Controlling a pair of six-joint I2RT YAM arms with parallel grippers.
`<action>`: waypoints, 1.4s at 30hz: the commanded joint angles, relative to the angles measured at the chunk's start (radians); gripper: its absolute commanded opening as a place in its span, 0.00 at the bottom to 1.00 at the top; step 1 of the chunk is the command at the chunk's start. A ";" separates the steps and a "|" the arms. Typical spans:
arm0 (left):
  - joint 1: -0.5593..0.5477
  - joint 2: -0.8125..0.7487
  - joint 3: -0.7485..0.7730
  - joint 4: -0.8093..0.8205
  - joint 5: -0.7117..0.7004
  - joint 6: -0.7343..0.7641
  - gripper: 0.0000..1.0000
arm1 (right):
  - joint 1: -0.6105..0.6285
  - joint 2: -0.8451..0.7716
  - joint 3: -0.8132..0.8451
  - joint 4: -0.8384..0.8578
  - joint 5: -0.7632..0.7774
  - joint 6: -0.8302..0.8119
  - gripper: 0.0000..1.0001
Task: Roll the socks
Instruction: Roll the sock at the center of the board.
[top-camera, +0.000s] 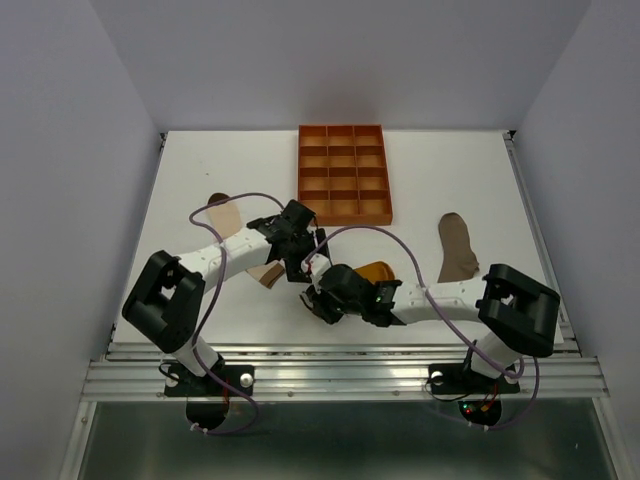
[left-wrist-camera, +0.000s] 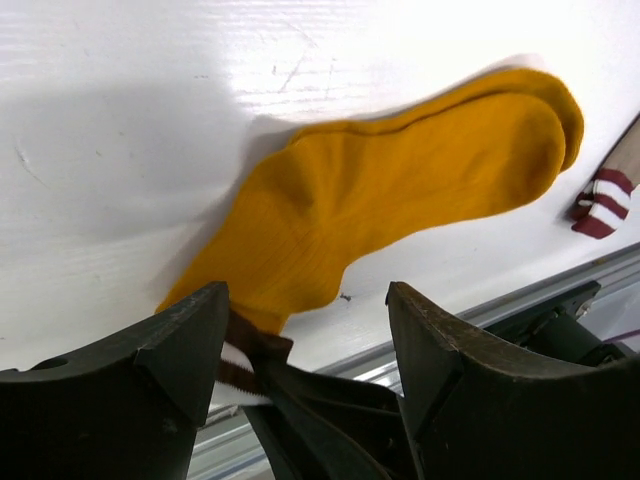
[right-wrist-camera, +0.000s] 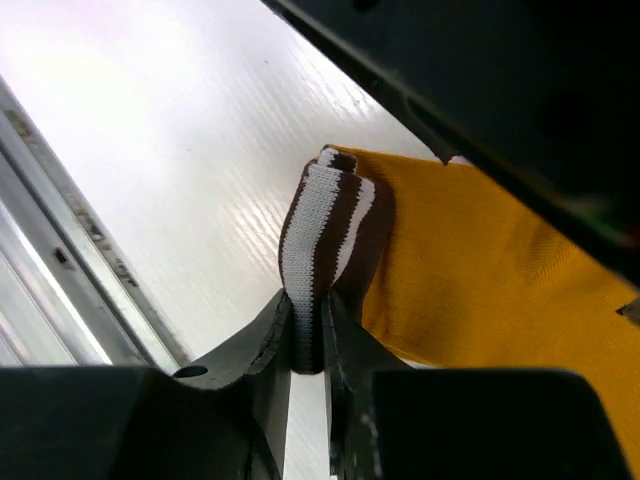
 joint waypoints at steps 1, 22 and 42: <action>0.027 -0.087 -0.024 0.003 0.001 0.006 0.75 | -0.087 -0.019 -0.052 0.016 -0.139 0.106 0.01; 0.105 -0.127 -0.100 0.011 -0.034 0.026 0.75 | -0.198 0.087 -0.095 0.160 -0.458 0.221 0.01; 0.102 -0.210 -0.216 0.129 0.052 0.053 0.75 | -0.440 0.174 -0.164 0.259 -0.668 0.508 0.01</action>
